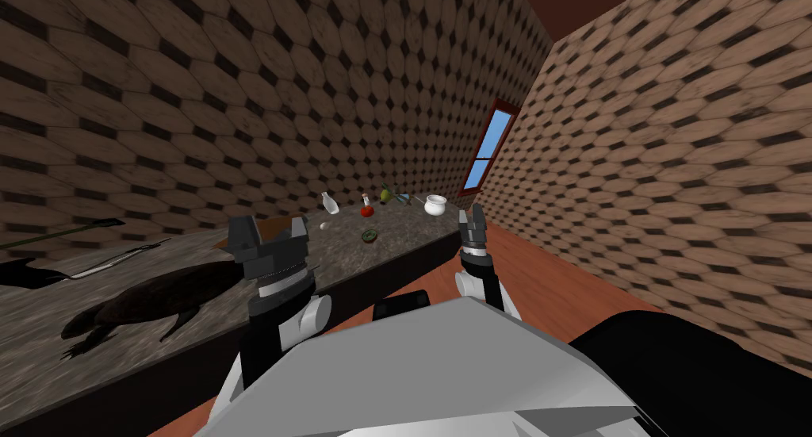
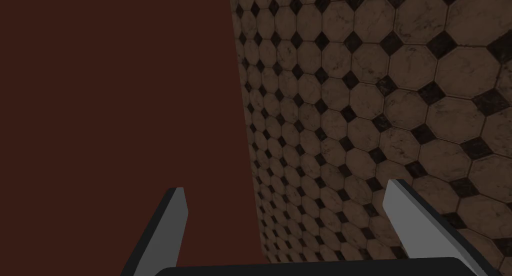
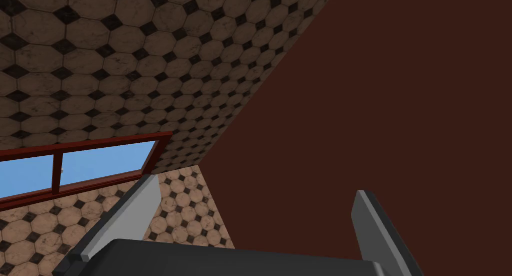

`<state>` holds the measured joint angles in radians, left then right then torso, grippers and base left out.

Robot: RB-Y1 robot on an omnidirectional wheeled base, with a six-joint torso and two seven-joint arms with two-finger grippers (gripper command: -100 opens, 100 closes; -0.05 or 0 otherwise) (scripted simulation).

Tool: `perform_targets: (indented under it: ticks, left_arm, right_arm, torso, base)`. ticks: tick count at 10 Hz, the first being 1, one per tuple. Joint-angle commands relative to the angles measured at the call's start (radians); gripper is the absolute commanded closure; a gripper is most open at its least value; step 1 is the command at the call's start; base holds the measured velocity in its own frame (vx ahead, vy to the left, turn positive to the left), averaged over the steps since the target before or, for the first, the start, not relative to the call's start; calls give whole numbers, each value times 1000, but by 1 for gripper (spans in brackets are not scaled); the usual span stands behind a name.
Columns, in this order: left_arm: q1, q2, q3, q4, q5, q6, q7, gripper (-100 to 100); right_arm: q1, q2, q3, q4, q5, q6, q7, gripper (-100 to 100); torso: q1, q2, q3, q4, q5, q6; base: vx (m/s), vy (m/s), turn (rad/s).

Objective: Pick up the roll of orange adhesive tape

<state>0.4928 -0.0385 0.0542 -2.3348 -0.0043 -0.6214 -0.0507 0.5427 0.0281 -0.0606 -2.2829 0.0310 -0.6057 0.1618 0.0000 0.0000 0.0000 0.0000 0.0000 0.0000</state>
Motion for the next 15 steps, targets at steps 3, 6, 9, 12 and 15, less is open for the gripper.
perform_targets:
  ticks: [3, 6, 9, 12, 15]
  left_arm:
    - [-22, 104, -11, 19, 22, 81, 11, -100]
    - [-47, 166, -20, 41, 43, 166, 23, -100]
    - [-79, 224, -29, 70, 70, 257, 38, -100]
    - [-99, 252, -33, 87, 85, 327, 47, -100]
    - [-120, 278, -37, 105, 101, 400, 57, -100]
  right_arm:
    - [0, 0, 0, 0, 0, 0, 0, 0]
    - [0, 0, 0, 0, 0, 0, 0, 0]
    - [0, 0, 0, 0, 0, 0, 0, 0]
    - [0, 0, 0, 0, 0, 0, 0, 0]
    - [0, 0, 0, 0, 0, 0, 0, 0]
  torso:
    - [-2, 3, 2, 1, 0, 0]
    - [-4, 5, 3, 1, -1, 0]
    - [-2, 2, 1, 1, 0, 0]
    - [-2, 3, 1, 1, 0, 0]
    - [-2, 1, 1, 0, 0, 0]
  base:
    - [-56, -33, -13]
    - [-71, -50, -29]
    - [-38, -35, -32]
    - [-36, -28, -30]
    - [-22, -25, -26]
